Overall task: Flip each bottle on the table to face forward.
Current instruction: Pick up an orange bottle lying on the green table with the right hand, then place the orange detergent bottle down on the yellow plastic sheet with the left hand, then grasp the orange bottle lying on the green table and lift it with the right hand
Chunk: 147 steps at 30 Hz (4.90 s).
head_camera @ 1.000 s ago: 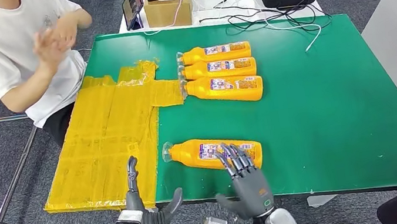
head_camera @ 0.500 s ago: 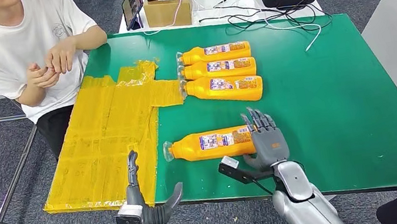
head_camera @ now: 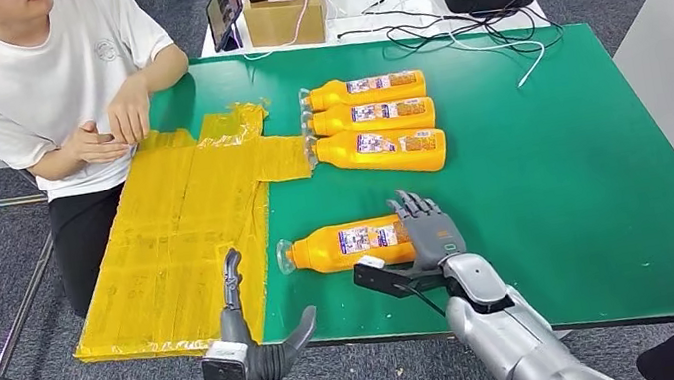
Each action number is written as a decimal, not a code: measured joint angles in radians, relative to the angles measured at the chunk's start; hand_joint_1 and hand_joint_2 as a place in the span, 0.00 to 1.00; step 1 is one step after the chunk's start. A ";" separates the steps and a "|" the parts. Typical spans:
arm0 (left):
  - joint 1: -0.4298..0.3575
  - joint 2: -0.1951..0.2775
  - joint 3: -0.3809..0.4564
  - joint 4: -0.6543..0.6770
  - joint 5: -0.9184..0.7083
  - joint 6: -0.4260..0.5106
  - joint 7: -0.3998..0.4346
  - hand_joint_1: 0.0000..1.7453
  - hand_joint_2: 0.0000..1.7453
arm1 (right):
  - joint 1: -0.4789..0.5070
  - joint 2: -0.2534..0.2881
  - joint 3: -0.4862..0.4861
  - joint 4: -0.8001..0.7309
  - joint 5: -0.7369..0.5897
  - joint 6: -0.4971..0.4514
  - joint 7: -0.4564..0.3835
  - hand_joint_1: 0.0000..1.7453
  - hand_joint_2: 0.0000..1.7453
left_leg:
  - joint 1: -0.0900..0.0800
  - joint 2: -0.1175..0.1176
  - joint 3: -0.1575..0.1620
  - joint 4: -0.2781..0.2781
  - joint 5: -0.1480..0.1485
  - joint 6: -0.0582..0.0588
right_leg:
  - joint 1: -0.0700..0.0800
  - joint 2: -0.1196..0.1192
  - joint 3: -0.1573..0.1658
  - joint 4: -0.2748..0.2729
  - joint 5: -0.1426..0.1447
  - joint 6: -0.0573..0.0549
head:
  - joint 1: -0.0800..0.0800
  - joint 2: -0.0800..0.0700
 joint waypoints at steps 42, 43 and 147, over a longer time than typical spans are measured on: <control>0.058 0.002 0.052 -0.097 0.489 -0.471 0.174 0.00 1.00 | 0.185 0.047 -0.050 -0.266 -0.693 -0.351 -0.453 1.00 1.00 | 0.000 -0.002 0.003 0.000 0.000 0.000 | 0.000 0.000 0.004 0.000 -0.001 0.000 | 0.000 0.000; 0.061 0.004 0.052 -0.105 0.491 -0.503 0.165 0.00 1.00 | 0.196 0.051 -0.056 -0.287 -0.726 -0.333 -0.469 1.00 1.00 | 0.000 -0.002 0.003 0.000 0.000 0.000 | 0.000 0.000 0.004 0.000 -0.001 0.000 | 0.000 0.000; -0.452 0.045 0.498 0.659 -0.969 -0.453 0.399 0.00 0.00 | 0.532 0.119 0.056 -0.709 -0.939 -0.117 -0.616 0.00 0.00 | 0.000 -0.024 0.047 -0.004 -0.016 -0.001 | 0.000 -0.018 0.044 -0.001 -0.031 -0.006 | 0.000 0.000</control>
